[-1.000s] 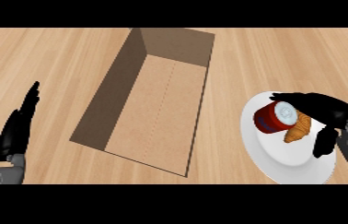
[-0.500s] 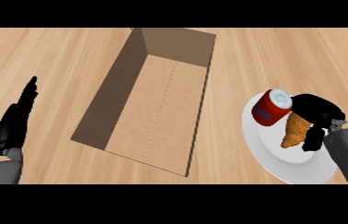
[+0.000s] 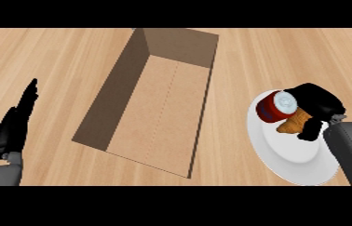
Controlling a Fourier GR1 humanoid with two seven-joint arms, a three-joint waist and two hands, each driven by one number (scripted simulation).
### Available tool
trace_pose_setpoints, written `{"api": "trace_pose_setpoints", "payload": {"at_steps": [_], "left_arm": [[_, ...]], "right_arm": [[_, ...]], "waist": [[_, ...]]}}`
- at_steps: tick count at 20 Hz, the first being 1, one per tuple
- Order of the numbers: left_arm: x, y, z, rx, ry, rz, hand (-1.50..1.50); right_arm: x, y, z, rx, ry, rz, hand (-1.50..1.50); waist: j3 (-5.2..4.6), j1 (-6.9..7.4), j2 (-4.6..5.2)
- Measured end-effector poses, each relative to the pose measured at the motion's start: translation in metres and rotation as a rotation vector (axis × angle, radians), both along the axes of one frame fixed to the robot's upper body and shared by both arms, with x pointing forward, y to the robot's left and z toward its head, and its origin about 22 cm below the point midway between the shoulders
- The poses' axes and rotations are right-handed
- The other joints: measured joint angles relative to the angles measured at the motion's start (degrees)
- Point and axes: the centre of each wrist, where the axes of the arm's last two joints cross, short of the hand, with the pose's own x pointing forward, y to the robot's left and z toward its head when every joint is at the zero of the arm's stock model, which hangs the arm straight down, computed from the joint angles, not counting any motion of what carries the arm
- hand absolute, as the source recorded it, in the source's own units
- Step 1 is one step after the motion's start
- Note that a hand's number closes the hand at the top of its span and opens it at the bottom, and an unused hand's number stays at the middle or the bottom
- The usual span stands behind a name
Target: Pick the croissant from the plate and place it in the cardboard box
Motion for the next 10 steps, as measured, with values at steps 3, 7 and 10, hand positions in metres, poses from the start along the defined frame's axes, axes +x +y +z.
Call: {"api": "trace_pose_setpoints", "payload": {"at_steps": [3,7,10], "left_arm": [[0.004,-0.006,-0.001,0.002,-0.001,-0.010,0.00],[0.006,-0.004,0.000,-0.001,0.000,-0.007,0.00],[0.006,-0.003,-0.005,0.000,0.000,-0.003,0.00]], "right_arm": [[0.020,0.018,0.008,0.085,-0.033,0.078,1.50],[0.038,0.035,0.020,0.200,-0.101,0.178,1.50],[0.050,0.034,0.040,0.234,-0.194,0.195,1.50]], "waist": [[0.25,0.62,0.37],[0.39,0.65,0.44],[0.42,0.43,0.42]]}}
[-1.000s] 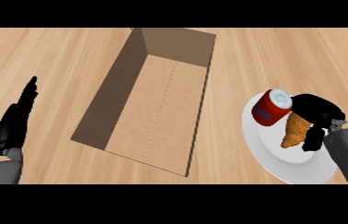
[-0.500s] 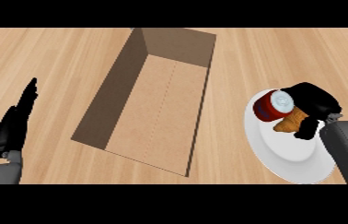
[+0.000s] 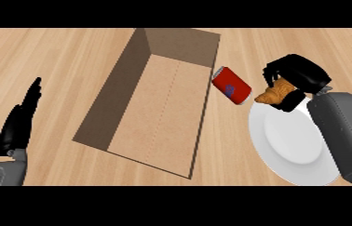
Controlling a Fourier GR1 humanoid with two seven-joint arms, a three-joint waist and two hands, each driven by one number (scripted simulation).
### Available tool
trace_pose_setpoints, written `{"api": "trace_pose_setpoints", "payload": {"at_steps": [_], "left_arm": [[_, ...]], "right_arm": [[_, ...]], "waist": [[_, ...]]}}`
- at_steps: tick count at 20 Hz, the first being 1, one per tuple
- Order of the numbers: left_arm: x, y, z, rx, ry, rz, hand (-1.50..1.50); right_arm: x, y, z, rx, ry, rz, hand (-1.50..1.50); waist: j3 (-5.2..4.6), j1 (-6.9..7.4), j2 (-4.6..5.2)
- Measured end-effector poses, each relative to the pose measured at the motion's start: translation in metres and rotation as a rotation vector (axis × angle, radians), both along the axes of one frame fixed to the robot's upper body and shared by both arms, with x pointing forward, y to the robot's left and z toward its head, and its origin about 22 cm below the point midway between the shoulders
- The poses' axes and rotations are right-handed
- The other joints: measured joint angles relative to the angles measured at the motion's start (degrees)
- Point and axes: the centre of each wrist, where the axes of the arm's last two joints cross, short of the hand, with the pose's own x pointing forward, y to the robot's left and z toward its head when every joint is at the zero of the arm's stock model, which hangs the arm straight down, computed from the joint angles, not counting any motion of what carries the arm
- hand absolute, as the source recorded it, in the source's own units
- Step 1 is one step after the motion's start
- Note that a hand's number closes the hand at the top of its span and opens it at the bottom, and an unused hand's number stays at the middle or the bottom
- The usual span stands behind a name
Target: Pick the croissant from the plate and place it in the cardboard box
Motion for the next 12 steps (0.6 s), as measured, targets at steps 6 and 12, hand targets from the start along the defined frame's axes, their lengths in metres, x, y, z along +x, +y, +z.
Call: {"api": "trace_pose_setpoints", "payload": {"at_steps": [6,12], "left_arm": [[-0.002,0.005,0.002,0.005,0.011,0.011,0.00],[-0.012,0.000,0.000,0.008,0.013,0.010,0.00]], "right_arm": [[0.014,0.004,0.047,0.168,-0.181,0.057,1.50],[0.011,0.029,0.083,0.292,-0.263,0.188,1.50]], "waist": [[0.01,-0.47,-0.17],[-0.01,-0.67,-0.38]]}}
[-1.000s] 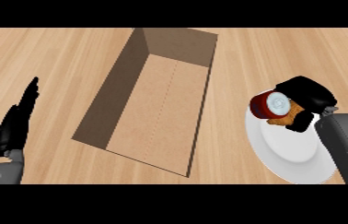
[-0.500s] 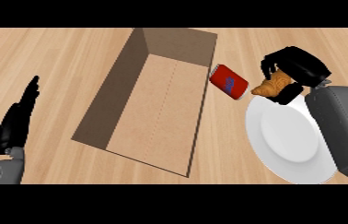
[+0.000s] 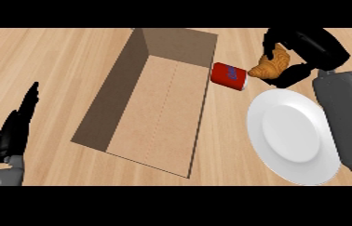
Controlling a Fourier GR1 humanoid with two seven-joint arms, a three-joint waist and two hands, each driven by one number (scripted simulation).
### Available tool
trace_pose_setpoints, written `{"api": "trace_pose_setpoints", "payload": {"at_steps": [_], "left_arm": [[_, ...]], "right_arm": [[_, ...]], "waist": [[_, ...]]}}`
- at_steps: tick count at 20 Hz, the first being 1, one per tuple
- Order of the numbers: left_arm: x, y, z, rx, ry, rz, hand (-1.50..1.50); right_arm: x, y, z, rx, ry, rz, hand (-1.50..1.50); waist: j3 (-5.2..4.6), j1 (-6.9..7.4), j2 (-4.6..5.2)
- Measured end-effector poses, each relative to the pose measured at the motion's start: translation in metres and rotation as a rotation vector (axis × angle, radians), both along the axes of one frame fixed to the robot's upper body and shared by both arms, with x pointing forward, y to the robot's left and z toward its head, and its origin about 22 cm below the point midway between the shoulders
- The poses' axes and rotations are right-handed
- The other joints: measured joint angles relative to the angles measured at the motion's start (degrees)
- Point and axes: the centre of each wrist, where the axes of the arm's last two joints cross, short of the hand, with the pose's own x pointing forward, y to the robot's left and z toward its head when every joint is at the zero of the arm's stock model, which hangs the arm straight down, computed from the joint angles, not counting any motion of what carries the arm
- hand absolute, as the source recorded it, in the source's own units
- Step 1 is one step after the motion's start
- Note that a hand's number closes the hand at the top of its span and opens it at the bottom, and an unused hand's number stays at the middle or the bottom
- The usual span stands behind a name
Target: Pick the croissant from the plate and place it in the cardboard box
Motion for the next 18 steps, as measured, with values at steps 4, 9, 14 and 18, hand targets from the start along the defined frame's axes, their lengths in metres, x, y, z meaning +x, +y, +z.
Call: {"api": "trace_pose_setpoints", "payload": {"at_steps": [4,9,14,18], "left_arm": [[0.002,0.000,-0.001,-0.005,-0.007,0.003,0.00],[0.002,0.001,-0.005,0.000,-0.009,0.007,0.00],[0.002,0.002,0.003,-0.006,-0.004,-0.002,0.00],[0.007,-0.001,-0.001,-0.008,-0.011,-0.013,0.00]], "right_arm": [[0.000,0.038,0.016,0.054,0.036,0.077,1.50],[-0.005,0.090,0.039,0.145,0.124,0.131,1.50],[-0.010,0.146,0.054,0.213,0.199,0.132,1.50],[-0.005,0.185,0.057,0.233,0.282,0.122,1.50]], "waist": [[-0.01,-0.01,0.03],[-0.03,-0.08,-0.03],[-0.02,0.26,0.04],[-0.04,0.69,0.23]]}}
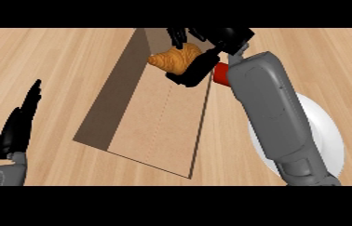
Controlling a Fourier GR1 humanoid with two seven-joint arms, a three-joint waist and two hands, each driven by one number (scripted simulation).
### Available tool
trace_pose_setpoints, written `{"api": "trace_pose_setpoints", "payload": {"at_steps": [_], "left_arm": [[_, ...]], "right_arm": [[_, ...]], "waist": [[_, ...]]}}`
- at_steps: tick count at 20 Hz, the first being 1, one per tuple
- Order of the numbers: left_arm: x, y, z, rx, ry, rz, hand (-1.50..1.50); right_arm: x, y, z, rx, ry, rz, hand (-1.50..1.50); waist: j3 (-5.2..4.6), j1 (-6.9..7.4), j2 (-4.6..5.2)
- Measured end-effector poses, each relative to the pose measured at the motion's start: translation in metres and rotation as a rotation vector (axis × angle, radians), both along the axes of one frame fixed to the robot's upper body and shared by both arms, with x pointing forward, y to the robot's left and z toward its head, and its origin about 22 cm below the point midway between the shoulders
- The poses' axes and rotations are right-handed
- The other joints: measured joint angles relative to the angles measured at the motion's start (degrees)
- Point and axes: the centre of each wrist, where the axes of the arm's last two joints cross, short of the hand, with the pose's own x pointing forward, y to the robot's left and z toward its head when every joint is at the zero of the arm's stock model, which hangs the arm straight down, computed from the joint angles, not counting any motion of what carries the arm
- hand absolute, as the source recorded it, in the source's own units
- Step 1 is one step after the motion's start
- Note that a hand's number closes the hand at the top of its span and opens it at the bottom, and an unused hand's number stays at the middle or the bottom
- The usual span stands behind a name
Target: Pick the croissant from the plate and place it in the cardboard box
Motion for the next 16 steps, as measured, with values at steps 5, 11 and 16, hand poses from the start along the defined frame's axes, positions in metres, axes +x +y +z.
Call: {"api": "trace_pose_setpoints", "payload": {"at_steps": [5,11,16], "left_arm": [[0.005,-0.003,0.001,0.003,0.001,-0.016,0.00],[0.010,-0.008,0.004,0.004,-0.003,-0.032,0.00],[0.017,-0.012,0.012,0.007,-0.014,-0.046,0.00]], "right_arm": [[0.005,0.039,-0.010,-0.002,0.062,0.000,1.50],[0.010,0.078,-0.027,-0.034,0.092,-0.036,1.50],[0.016,0.088,-0.049,-0.069,0.130,-0.116,-1.50]], "waist": [[0.01,0.54,0.13],[-0.01,1.72,0.35],[-0.02,2.64,0.58]]}}
